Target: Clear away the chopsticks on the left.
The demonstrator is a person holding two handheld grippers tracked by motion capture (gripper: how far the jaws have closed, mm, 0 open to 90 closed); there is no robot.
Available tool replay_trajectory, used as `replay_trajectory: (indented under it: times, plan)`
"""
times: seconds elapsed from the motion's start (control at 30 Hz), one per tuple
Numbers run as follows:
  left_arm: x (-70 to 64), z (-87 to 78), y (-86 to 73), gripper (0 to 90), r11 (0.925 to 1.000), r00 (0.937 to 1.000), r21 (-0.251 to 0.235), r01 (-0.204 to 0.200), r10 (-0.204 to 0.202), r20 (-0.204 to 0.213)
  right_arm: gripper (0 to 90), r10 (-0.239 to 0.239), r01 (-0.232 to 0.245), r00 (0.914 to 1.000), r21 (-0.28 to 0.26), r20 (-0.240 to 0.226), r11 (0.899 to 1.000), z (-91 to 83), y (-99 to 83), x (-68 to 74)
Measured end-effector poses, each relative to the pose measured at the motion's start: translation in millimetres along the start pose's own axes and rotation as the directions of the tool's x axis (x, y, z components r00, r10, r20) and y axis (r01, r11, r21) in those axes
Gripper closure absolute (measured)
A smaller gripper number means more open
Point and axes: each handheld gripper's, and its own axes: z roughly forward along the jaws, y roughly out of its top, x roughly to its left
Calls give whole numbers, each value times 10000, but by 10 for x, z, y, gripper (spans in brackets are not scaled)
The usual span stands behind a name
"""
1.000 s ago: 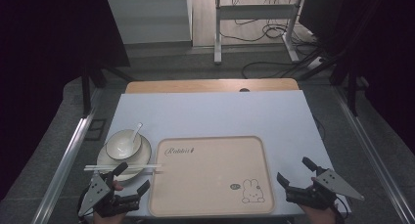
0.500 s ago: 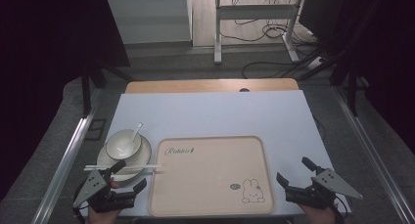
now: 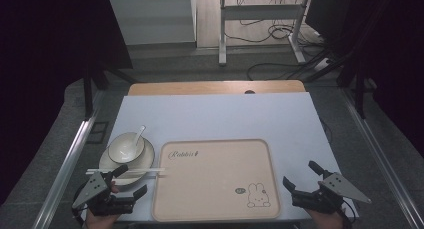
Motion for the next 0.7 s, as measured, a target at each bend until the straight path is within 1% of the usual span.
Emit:
replay_trajectory:
  times: [0.03, 0.1, 0.17, 0.23, 0.33, 0.4, 0.47, 0.5, 0.6, 0.7]
  plan:
    - [17, -13, 8, 29, 9999, 9999, 78, -112, 112, 11, 0, 9, -9, 10000, -26, 14, 10000, 0, 0, -3]
    - [29, -23, 13, 28, 9998, 9999, 113, -147, 146, 20, 0, 5, -5, 10000, -29, 21, 10000, -1, 1, -4]
    - [59, -45, 25, 27, 9997, 9998, 198, -172, 169, 125, 0, -11, 11, 10000, -32, 14, 10000, -4, 2, -8]
    - [85, -76, 39, 27, 9992, 9995, 254, -293, 291, 101, 0, 15, -15, 10000, -24, 14, 10000, -5, 2, -10]
    - [130, -118, 61, 28, 9976, 9989, 514, -466, 461, 100, 0, 27, -27, 10000, -5, 14, 10000, -2, 1, -9]
    - [155, -145, 73, 28, 9960, 9981, 651, -618, 613, 101, 0, 57, -57, 10000, 9, 5, 10000, -2, 1, -8]
    - [184, -168, 83, 28, 9941, 9973, 807, -718, 701, 238, 0, 42, -42, 10000, 35, 12, 10000, 0, -1, -9]
    - [194, -176, 87, 31, 9925, 9969, 944, -774, 756, 232, 0, 25, -25, 10000, 48, 14, 10000, 1, -1, -10]
    - [222, -194, 100, 30, 9884, 9971, 1322, -752, 729, 225, 0, 14, -14, 10000, 48, 32, 10000, 1, -2, -12]
    - [241, -218, 114, 29, 9829, 9961, 1621, -875, 844, 261, 0, 23, -23, 10000, 63, 32, 10000, 3, -4, -17]
